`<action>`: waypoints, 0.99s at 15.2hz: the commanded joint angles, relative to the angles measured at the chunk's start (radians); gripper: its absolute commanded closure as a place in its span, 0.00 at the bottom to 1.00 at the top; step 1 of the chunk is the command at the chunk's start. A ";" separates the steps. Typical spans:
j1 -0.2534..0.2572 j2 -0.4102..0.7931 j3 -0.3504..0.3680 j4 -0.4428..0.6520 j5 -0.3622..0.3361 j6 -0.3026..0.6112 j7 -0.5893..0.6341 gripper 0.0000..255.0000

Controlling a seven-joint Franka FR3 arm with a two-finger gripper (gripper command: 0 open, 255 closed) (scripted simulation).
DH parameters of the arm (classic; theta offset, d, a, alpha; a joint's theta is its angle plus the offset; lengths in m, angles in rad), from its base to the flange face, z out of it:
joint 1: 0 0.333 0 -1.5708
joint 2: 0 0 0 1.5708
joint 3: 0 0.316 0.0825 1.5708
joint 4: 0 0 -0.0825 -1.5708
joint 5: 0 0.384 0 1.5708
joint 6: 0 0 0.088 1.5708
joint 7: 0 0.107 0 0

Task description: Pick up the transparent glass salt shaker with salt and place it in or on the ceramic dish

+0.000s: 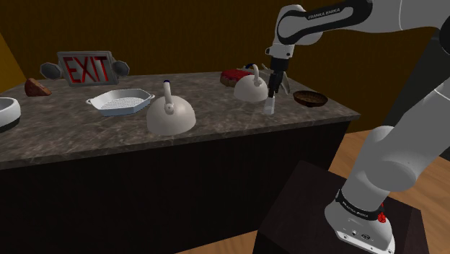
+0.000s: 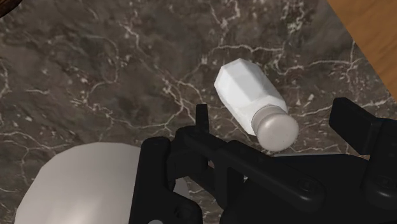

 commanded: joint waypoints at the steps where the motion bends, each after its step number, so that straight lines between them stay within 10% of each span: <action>1: 0.000 0.000 0.000 0.000 0.000 0.000 0.000 0.00; 2: 0.000 0.000 0.000 0.000 0.000 0.000 0.000 0.00; 3: 0.000 0.000 0.000 0.000 0.000 0.000 0.000 1.00; 15: 0.001 -0.002 0.003 0.038 0.000 -0.040 0.003 1.00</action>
